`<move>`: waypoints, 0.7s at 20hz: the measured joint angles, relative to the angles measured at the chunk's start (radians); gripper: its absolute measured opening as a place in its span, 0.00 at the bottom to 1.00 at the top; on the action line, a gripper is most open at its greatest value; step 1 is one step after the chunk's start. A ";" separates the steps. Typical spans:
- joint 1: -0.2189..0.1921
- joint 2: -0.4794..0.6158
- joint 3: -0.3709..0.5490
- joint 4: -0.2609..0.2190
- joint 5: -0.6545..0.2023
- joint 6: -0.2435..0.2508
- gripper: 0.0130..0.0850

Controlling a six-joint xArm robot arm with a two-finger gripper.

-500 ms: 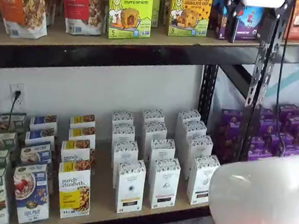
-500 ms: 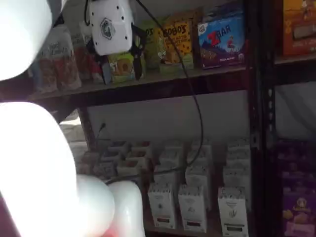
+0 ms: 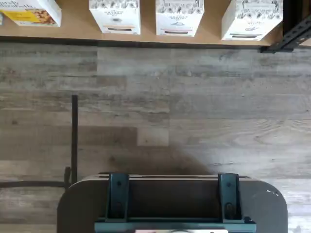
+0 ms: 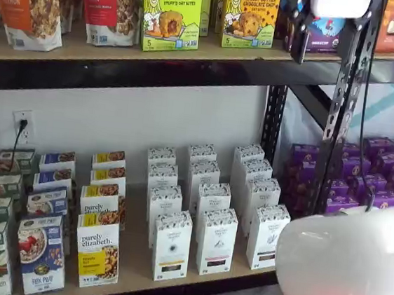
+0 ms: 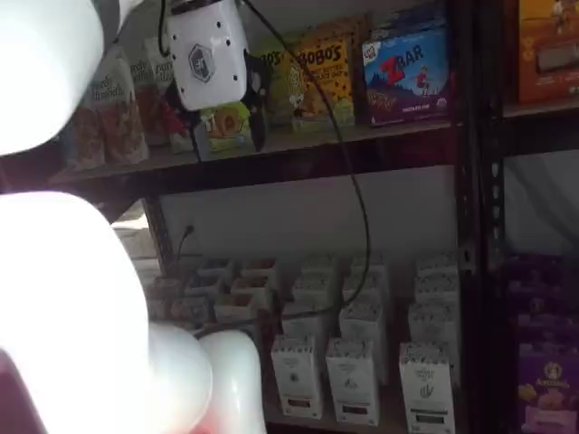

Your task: Pick up the white box with a green strip in the middle, on the bottom shelf, the sixth box from the left

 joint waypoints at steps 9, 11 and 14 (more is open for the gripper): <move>-0.027 -0.032 0.212 -0.006 -0.208 -0.023 1.00; -0.048 -0.043 0.263 0.002 -0.258 -0.042 1.00; -0.078 -0.057 0.347 0.000 -0.341 -0.070 1.00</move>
